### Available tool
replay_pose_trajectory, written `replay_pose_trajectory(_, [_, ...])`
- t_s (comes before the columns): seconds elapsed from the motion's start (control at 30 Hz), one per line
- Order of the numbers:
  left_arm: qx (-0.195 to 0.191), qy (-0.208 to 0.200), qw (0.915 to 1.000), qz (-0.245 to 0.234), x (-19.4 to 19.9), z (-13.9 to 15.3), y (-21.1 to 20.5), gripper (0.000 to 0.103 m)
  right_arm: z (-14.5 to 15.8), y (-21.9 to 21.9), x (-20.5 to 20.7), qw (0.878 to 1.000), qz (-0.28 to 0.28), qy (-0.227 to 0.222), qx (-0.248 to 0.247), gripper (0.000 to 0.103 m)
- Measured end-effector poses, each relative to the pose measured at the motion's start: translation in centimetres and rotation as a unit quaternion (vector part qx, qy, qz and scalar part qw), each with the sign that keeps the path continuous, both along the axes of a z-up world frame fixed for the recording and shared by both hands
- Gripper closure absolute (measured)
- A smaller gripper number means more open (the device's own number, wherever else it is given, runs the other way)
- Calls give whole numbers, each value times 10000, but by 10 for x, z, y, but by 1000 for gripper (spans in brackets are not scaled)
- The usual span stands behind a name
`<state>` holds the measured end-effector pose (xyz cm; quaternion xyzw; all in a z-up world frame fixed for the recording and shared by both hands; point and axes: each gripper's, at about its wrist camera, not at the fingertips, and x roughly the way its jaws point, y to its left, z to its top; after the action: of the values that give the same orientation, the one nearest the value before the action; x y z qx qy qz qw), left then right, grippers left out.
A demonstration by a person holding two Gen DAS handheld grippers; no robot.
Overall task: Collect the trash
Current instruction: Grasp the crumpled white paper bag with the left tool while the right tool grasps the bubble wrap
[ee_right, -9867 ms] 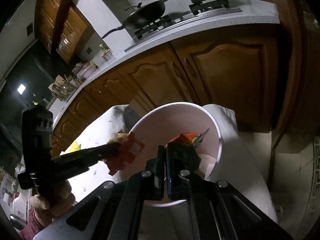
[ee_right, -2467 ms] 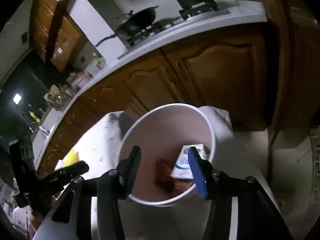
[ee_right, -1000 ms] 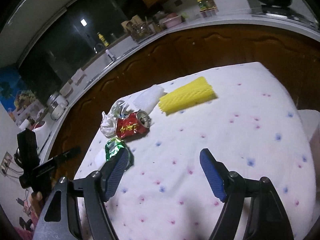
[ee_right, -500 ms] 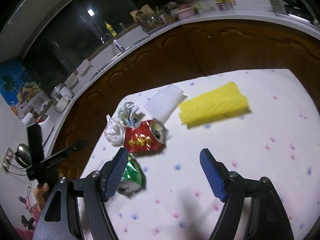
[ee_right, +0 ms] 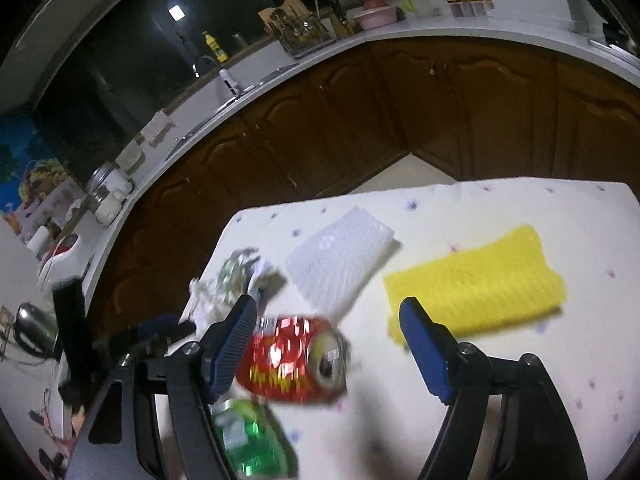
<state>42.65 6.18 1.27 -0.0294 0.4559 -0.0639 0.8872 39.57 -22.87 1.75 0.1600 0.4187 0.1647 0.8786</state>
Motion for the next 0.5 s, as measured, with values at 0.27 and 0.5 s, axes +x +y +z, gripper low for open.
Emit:
replay_pose_trajectory(0.27, [23,145,9999,11,17,-18,3,47,-47,21,64,9968,-258,743,-119,27])
replay_pose_trajectory(0.5, [19,96,9999,-39,13,-20,5,61,-79,39,82,9930,-77,1152,-236,93])
